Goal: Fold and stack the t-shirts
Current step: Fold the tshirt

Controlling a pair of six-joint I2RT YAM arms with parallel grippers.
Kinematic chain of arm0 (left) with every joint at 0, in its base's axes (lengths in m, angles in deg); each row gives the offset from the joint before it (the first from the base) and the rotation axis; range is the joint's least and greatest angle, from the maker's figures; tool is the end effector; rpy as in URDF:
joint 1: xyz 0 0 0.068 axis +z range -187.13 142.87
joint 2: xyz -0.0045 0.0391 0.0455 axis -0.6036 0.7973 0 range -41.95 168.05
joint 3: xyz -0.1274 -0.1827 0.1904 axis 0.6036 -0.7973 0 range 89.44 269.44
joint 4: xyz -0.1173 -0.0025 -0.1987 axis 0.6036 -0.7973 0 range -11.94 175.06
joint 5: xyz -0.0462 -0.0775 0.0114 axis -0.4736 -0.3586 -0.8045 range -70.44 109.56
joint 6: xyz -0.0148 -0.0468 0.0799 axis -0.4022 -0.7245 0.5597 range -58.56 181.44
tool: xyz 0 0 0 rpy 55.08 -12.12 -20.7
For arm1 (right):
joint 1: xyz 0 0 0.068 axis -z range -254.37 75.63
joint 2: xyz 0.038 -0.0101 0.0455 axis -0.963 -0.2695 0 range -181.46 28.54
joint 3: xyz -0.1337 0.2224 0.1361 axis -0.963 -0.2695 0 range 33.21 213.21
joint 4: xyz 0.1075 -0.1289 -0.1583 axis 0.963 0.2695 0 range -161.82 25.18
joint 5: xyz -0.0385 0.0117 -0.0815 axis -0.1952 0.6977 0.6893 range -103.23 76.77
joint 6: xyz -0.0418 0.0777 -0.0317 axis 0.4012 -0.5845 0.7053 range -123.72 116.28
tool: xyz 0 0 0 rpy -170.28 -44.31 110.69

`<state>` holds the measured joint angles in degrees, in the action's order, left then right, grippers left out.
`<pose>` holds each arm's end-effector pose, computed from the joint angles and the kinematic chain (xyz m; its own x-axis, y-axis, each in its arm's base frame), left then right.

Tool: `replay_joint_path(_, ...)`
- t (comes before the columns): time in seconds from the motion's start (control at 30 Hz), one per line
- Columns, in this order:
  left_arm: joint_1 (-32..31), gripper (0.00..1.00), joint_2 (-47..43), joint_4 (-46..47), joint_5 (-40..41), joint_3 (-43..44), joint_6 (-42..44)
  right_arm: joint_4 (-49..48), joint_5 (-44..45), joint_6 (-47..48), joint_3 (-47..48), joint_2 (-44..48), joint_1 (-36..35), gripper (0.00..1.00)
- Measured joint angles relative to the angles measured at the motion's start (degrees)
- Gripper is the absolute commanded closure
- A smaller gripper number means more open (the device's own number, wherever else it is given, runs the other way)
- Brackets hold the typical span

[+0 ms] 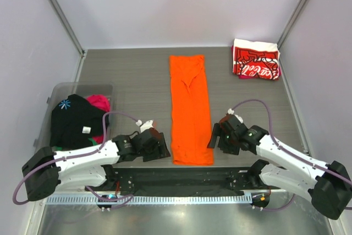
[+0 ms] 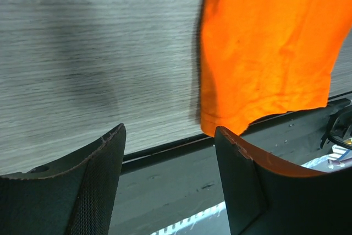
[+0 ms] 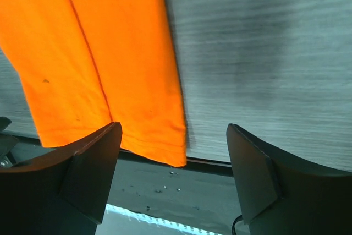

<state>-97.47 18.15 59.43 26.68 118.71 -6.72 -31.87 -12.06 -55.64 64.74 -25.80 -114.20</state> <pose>0.0972 -0.1496 0.1718 -0.9224 -0.2415 -0.3015 -0.0745 0.8770 -0.4746 0.1125 0.0915 0.1771 -0.9195 0.2579 -0.2965 0.1470 0.9255 0.3491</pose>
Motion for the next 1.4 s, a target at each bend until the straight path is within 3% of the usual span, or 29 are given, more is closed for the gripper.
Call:
replay_joint_path(0.13, -0.31, 0.34, 0.2, 3.93, -1.16, -3.28, -2.05, -1.11, 0.22, -3.1, -4.37, 1.14, -2.69, 0.31)
replay_joint_path(0.53, -2.51, 0.34, -1.16, 10.88, -1.33, -5.64, -4.96, -9.88, 0.22, -11.5, -9.07, 0.68, -12.02, 0.47)
replay_joint_path(0.7, -2.67, 0.47, -1.2, 13.49, -1.16, -6.71, -5.22, -12.13, 0.17, -13.62, -10.1, 0.61, -13.22, 0.5)
replay_joint_path(0.87, -3.63, 0.47, 4.81, 20.24, -2.34, -7.76, -5.22, -13.38, 0.04, -14.8, -11.17, 1.22, -13.46, 0.51)
replay_joint_path(0.97, -4.5, 0.53, 7.48, 24.52, -2.73, -7.69, -5.16, -13.86, 0.04, -15.43, -11.76, 2.03, -13.66, 0.51)
replay_joint_path(1.13, -5.18, 0.82, 10.38, 26.95, -3.13, -7.54, -5.18, -12.98, 0.07, -16.24, -12.48, 4.66, -13.86, 0.5)
replay_joint_path(1.3, -5.62, 0.9, 10.19, 26.73, -3.06, -8.04, -5.38, -8.74, 0.35, -16.92, -12.63, 7.65, -14.12, 0.51)
replay_joint_path(1.4, -5.62, 0.91, 9.53, 26.67, -2.99, -8.61, -5.62, -6.34, 0.81, -17.33, -12.68, 9.03, -14.12, 0.57)
